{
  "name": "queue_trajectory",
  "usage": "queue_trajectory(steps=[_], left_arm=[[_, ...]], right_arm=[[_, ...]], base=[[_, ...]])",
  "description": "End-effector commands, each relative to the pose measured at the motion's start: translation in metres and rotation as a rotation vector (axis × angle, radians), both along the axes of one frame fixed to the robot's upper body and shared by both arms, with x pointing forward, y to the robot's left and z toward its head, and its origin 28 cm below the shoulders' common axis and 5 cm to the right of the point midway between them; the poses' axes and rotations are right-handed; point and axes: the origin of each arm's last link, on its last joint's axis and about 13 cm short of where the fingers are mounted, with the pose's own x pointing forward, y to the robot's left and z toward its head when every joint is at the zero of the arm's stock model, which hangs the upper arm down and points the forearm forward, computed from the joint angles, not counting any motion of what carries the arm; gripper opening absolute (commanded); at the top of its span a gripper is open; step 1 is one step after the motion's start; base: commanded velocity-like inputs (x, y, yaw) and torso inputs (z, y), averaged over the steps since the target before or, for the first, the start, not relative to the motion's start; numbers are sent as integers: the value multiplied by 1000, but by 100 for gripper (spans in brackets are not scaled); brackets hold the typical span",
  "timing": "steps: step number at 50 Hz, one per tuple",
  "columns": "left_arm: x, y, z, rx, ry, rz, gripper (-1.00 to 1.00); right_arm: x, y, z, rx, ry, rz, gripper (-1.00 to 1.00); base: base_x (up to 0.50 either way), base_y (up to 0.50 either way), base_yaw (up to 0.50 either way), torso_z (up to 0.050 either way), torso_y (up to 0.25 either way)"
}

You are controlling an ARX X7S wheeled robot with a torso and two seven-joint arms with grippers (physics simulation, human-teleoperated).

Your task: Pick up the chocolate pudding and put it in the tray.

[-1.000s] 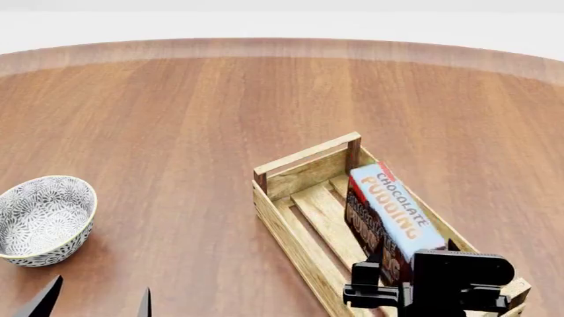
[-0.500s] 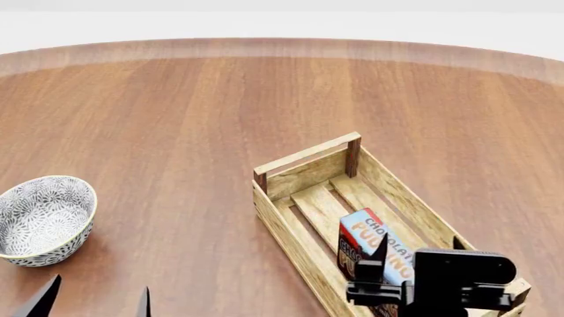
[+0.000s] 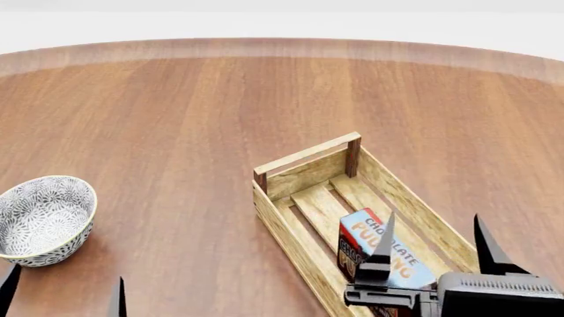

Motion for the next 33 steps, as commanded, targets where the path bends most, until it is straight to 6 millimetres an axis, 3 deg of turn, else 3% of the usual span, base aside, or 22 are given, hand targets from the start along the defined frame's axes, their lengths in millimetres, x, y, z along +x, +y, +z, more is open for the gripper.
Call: queue_trajectory(steps=[1,16,33], left_arm=[[-14,-1,15,-7,-51,-18,100],[-32,-3,31,-12,-107,-51,100],[-49,-2,44,-21,-158,-76,100]], right_arm=[[-32,9,22,-24,-132,47,100],[-62,11,33,44,-255,92,100],[-78,14,32,71,-270,106,100]], base=[[0,0,0,0,0],[0,0,0,0,0],[0,0,0,0,0]])
